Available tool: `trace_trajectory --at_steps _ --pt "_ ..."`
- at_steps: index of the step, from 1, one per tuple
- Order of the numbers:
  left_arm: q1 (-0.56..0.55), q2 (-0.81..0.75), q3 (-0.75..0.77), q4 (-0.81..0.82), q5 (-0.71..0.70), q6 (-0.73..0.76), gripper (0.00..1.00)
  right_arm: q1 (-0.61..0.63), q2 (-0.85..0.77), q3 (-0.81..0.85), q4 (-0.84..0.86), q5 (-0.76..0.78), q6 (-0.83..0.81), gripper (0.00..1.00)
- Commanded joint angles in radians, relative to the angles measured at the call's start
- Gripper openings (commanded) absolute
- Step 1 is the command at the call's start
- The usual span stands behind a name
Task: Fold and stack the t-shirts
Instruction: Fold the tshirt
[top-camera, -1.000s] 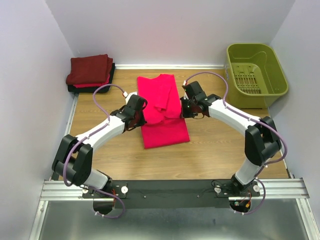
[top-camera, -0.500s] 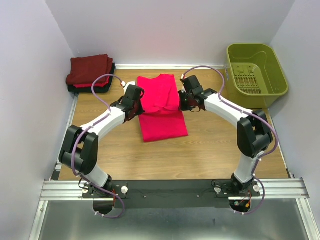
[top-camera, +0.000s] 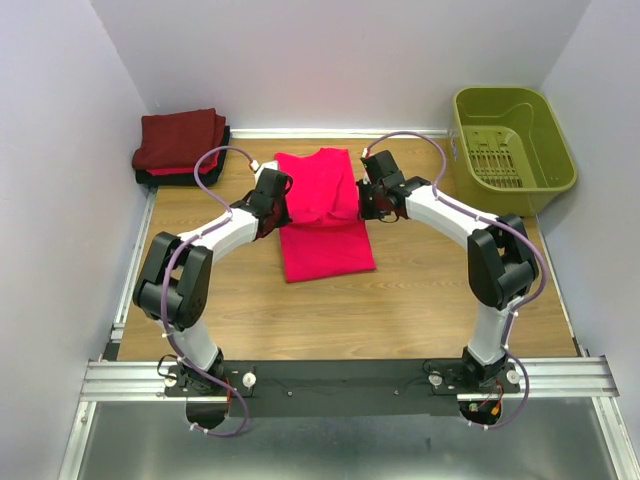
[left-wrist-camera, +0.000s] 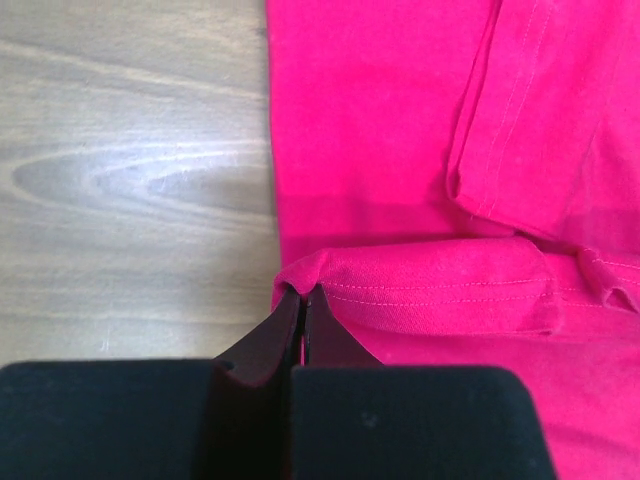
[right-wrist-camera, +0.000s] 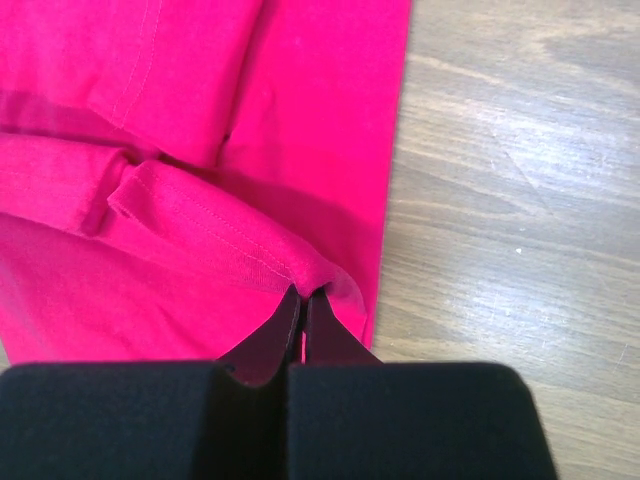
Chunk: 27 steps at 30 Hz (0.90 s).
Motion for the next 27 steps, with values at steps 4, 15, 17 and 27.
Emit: trace_trajectory --at_steps 4,15,17,27 --pt "0.015 0.045 0.033 0.071 -0.027 0.028 0.0 -0.009 0.042 0.012 0.048 0.068 0.007 0.01" --pt "0.018 0.062 0.012 0.129 -0.036 0.045 0.35 -0.013 0.088 -0.006 0.099 0.121 0.012 0.1" --pt "0.018 0.05 0.012 0.125 -0.042 0.052 0.54 -0.013 0.079 -0.006 0.097 0.123 0.009 0.28" --pt "-0.032 -0.214 -0.056 0.049 -0.021 0.005 0.76 0.03 -0.034 -0.008 0.099 -0.004 -0.044 0.44"
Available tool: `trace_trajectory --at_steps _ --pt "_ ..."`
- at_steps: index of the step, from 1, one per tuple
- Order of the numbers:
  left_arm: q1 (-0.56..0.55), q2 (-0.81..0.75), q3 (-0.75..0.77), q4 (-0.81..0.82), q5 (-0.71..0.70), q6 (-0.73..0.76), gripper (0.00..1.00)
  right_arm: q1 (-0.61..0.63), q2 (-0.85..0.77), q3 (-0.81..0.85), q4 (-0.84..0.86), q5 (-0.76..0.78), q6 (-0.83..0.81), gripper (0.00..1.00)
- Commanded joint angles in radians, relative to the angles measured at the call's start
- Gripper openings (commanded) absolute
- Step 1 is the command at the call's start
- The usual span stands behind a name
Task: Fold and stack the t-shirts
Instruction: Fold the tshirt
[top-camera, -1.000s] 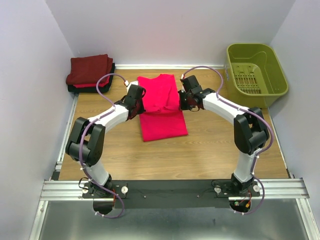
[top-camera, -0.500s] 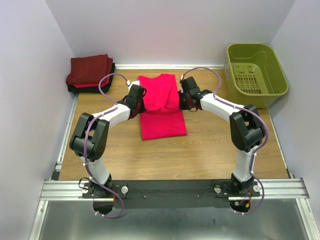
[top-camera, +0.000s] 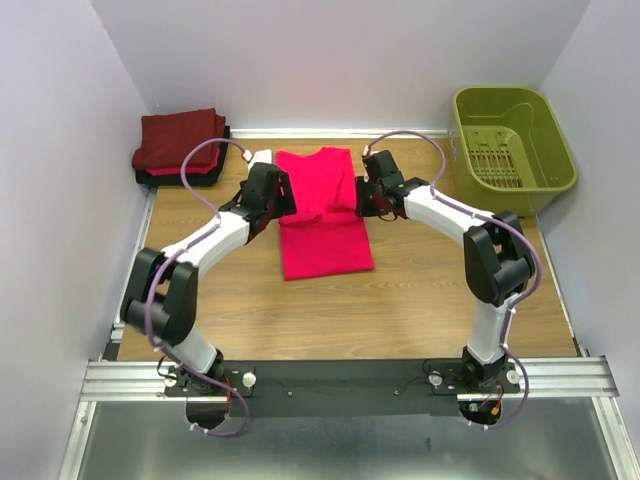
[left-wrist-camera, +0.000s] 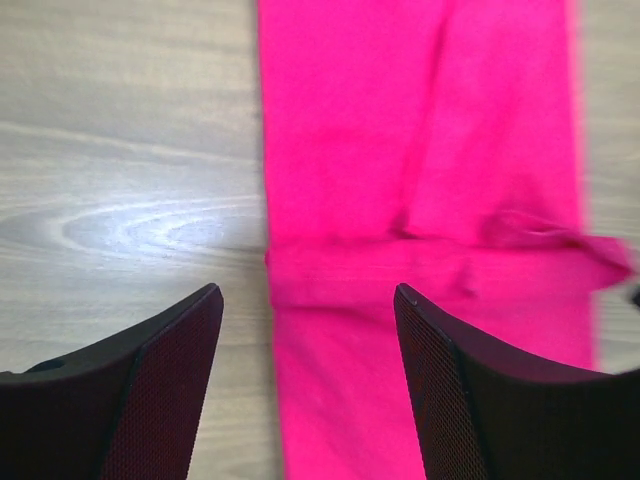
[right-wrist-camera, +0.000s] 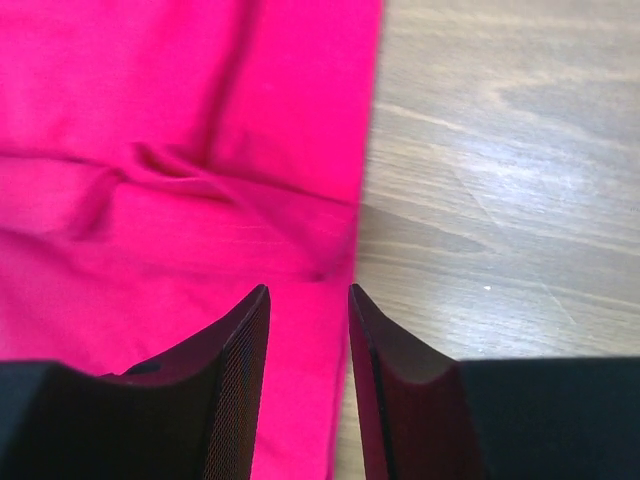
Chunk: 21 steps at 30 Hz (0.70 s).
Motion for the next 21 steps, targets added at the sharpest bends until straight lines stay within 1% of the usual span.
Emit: trace_trajectory --at_steps 1,2,3,4,5,7,10,12,16,21 --pt "-0.047 -0.16 -0.063 -0.022 -0.004 -0.037 0.75 0.034 -0.066 -0.003 0.026 -0.104 -0.02 0.44" --pt "-0.061 -0.179 -0.103 -0.023 0.002 -0.064 0.73 0.054 -0.065 0.0 0.027 -0.118 -0.02 0.44" --pt "-0.089 -0.211 -0.125 -0.022 0.007 -0.08 0.67 0.065 -0.057 0.0 0.035 -0.147 -0.02 0.43" --pt "-0.1 -0.222 -0.146 -0.02 0.019 -0.098 0.65 0.077 -0.046 0.001 0.043 -0.158 -0.02 0.41" --pt "-0.112 -0.228 -0.189 -0.009 0.053 -0.114 0.62 0.097 -0.037 0.001 0.049 -0.169 -0.017 0.4" --pt "-0.133 -0.234 -0.226 0.004 0.09 -0.149 0.6 0.111 -0.019 0.001 0.076 -0.215 -0.009 0.35" --pt "-0.169 -0.219 -0.286 0.035 0.116 -0.184 0.52 0.121 0.039 0.006 0.112 -0.268 0.016 0.27" --pt "-0.192 -0.202 -0.303 0.05 0.124 -0.207 0.51 0.123 0.058 0.009 0.138 -0.284 0.028 0.25" --pt "-0.216 -0.159 -0.332 0.086 0.139 -0.236 0.51 0.126 0.105 0.027 0.153 -0.318 0.019 0.24" --pt "-0.236 -0.124 -0.355 0.086 0.156 -0.253 0.51 0.126 0.148 0.043 0.159 -0.289 -0.007 0.24"
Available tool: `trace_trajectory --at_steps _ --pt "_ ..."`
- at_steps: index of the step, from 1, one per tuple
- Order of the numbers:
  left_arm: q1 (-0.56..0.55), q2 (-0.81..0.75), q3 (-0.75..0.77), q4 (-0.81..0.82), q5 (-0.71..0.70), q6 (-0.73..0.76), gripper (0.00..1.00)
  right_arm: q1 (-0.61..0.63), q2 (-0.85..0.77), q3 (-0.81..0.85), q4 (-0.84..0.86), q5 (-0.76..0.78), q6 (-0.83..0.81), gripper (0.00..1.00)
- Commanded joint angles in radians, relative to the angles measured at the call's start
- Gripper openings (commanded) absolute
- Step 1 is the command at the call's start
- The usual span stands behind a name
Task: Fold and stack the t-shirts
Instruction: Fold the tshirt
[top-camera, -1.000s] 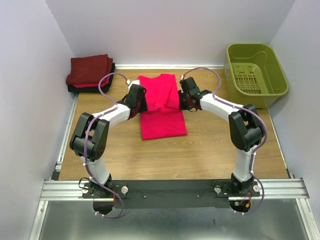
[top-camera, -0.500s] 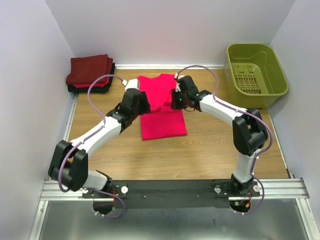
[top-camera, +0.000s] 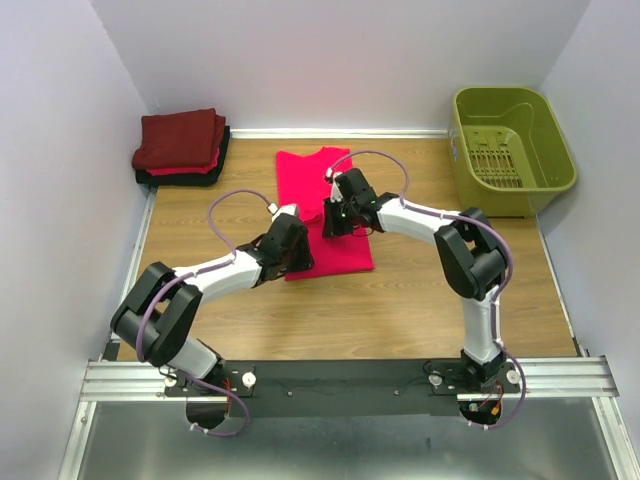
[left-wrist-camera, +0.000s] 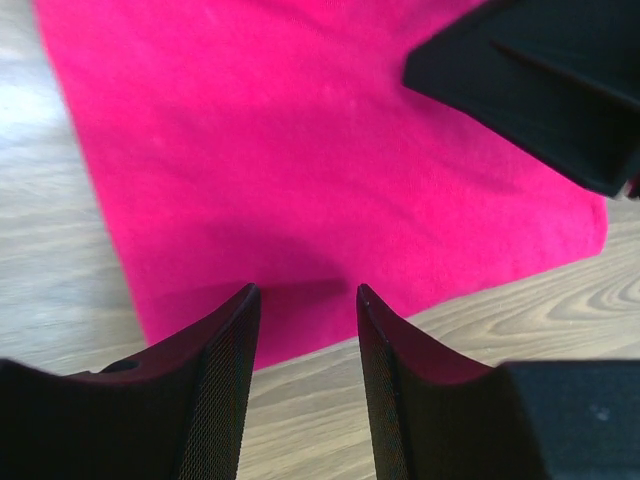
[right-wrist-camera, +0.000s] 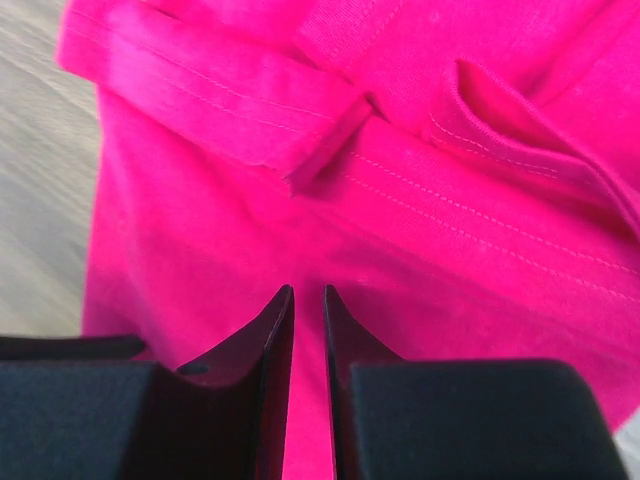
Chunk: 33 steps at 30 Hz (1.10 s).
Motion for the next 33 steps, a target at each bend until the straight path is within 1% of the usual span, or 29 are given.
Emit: trace_trajectory --at_steps 1,4,10,14,16,18,20,21,22,24,25,26,27,29,30,32,33 --pt "-0.012 0.015 -0.029 0.035 0.031 -0.041 0.51 -0.001 0.048 0.054 0.035 0.0 -0.028 0.24" --pt "-0.016 0.008 -0.052 0.035 0.038 -0.046 0.51 -0.004 0.071 0.088 0.033 0.058 -0.06 0.24" --pt "-0.018 -0.008 -0.087 0.024 0.038 -0.053 0.51 -0.044 0.124 0.165 0.032 0.101 -0.097 0.24" --pt "-0.019 -0.021 -0.099 0.015 0.04 -0.061 0.51 -0.088 0.195 0.289 0.033 0.145 -0.158 0.25" --pt "-0.021 -0.028 -0.103 0.012 0.04 -0.064 0.51 -0.111 0.255 0.392 0.033 0.146 -0.176 0.25" --pt "-0.019 -0.039 -0.106 0.001 0.038 -0.064 0.51 -0.134 0.272 0.458 0.032 0.138 -0.186 0.25" --pt "-0.019 -0.059 -0.112 -0.01 0.034 -0.072 0.51 -0.14 0.257 0.467 0.03 0.104 -0.19 0.25" --pt "-0.019 -0.059 -0.113 -0.013 0.031 -0.073 0.51 -0.14 0.241 0.46 0.03 0.104 -0.19 0.26" --pt "-0.019 -0.08 -0.115 -0.017 0.028 -0.079 0.51 -0.14 0.205 0.429 0.032 0.042 -0.18 0.26" --pt "-0.019 -0.123 -0.11 -0.04 0.009 -0.093 0.51 -0.14 0.16 0.372 0.032 -0.015 -0.143 0.28" --pt "-0.021 -0.142 -0.106 -0.05 -0.001 -0.099 0.51 -0.14 0.135 0.34 0.033 -0.017 -0.127 0.28" --pt "-0.019 -0.163 -0.101 -0.057 -0.014 -0.104 0.51 -0.143 0.084 0.264 0.035 -0.017 -0.114 0.29" --pt "-0.016 -0.204 -0.098 -0.066 -0.038 -0.109 0.54 -0.146 0.057 0.228 0.035 -0.038 -0.098 0.29" --pt "-0.002 -0.244 -0.099 -0.065 -0.049 -0.11 0.54 -0.166 0.004 0.152 0.041 -0.1 -0.054 0.3" --pt "0.005 -0.263 -0.107 -0.053 -0.035 -0.109 0.55 -0.171 -0.048 0.072 0.045 -0.13 -0.04 0.3" --pt "0.041 -0.295 -0.115 -0.027 0.012 -0.096 0.54 -0.18 -0.107 0.001 0.056 -0.227 -0.017 0.31" --pt "0.054 -0.301 -0.122 -0.018 0.028 -0.084 0.55 -0.18 -0.157 -0.069 0.061 -0.299 -0.008 0.33"
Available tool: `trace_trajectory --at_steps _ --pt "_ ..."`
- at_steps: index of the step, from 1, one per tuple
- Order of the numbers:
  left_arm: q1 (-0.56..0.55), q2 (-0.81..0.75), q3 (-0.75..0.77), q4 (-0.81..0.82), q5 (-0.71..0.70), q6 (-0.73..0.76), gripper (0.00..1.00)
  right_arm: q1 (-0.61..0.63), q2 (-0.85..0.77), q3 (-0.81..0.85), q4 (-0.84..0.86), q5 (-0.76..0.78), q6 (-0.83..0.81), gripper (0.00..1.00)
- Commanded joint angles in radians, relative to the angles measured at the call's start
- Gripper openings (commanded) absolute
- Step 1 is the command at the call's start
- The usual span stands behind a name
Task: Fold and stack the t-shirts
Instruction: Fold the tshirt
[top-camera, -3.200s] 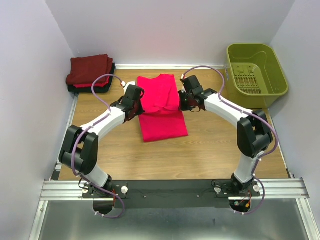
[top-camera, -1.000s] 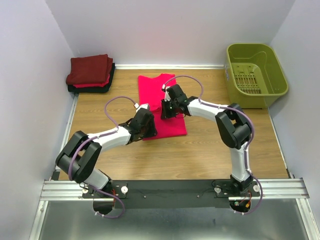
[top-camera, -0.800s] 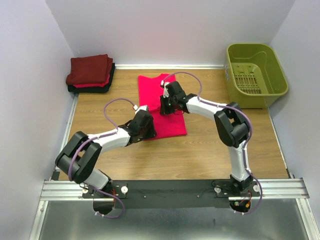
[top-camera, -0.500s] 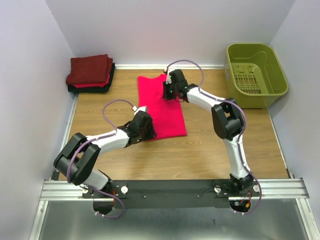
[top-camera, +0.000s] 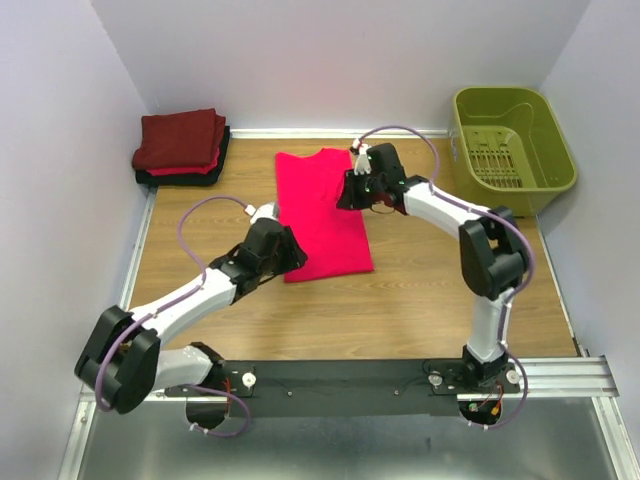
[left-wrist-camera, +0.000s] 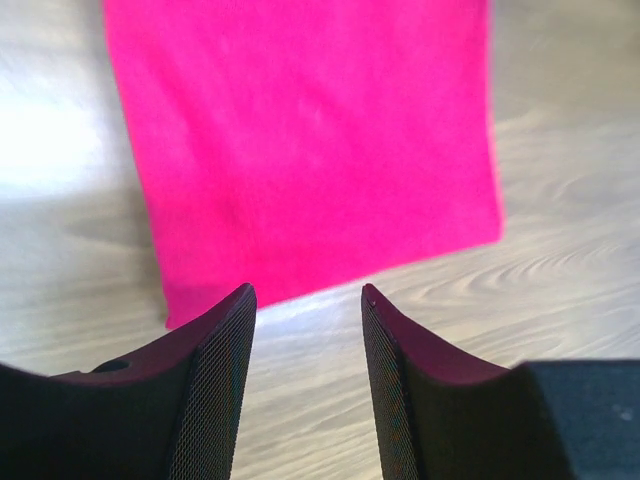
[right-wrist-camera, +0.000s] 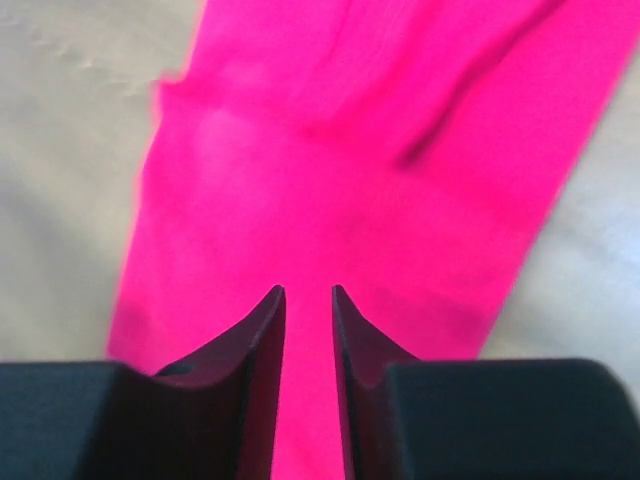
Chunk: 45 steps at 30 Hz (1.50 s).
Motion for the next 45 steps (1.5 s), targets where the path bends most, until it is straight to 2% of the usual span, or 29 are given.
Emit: trace_trajectory --at_steps 1,4,7,8,9,14,20,25,26,29,32,33,37,40,45 --pt "0.058 -0.035 -0.025 0.032 0.036 0.012 0.55 -0.021 -0.141 -0.156 0.018 -0.24 0.064 0.34" --pt "0.081 0.0 -0.036 0.064 0.101 0.023 0.53 -0.021 -0.214 -0.301 0.048 -0.375 0.059 0.37" --pt "0.094 0.051 -0.072 0.106 0.152 0.021 0.51 -0.028 -0.262 -0.464 0.154 -0.428 0.088 0.37" --pt "0.095 0.063 -0.085 0.135 0.163 0.012 0.5 -0.045 -0.264 -0.498 0.177 -0.452 0.103 0.37" --pt "0.098 0.091 -0.104 0.159 0.181 0.007 0.49 -0.053 -0.256 -0.562 0.27 -0.504 0.134 0.36" --pt "0.106 0.145 -0.152 0.172 0.191 -0.014 0.47 -0.105 -0.196 -0.675 0.348 -0.554 0.127 0.36" --pt "0.118 0.09 -0.18 0.121 0.171 -0.046 0.46 -0.203 -0.181 -0.819 0.435 -0.558 0.163 0.34" --pt "0.12 -0.039 -0.158 0.031 0.12 -0.045 0.47 -0.203 -0.293 -0.799 0.418 -0.609 0.205 0.35" --pt "0.12 -0.062 -0.152 0.017 0.107 -0.039 0.48 -0.203 -0.311 -0.792 0.417 -0.621 0.214 0.36" --pt "0.12 -0.15 -0.137 -0.026 0.019 -0.02 0.62 -0.185 -0.363 -0.761 0.417 -0.65 0.246 0.36" --pt "0.121 -0.235 -0.147 -0.028 -0.027 -0.017 0.82 -0.176 -0.348 -0.733 0.428 -0.633 0.26 0.37" --pt "0.121 -0.254 -0.155 -0.026 -0.045 -0.01 0.85 -0.174 -0.33 -0.732 0.437 -0.626 0.263 0.37" --pt "0.121 -0.376 -0.161 -0.005 -0.041 0.039 0.88 -0.176 -0.209 -0.736 0.549 -0.609 0.304 0.37" --pt "0.123 -0.441 -0.175 0.005 -0.062 0.064 0.88 -0.177 -0.14 -0.75 0.552 -0.569 0.289 0.37" --pt "0.123 -0.46 -0.203 -0.017 -0.069 0.044 0.86 -0.192 -0.188 -0.801 0.517 -0.535 0.254 0.37"
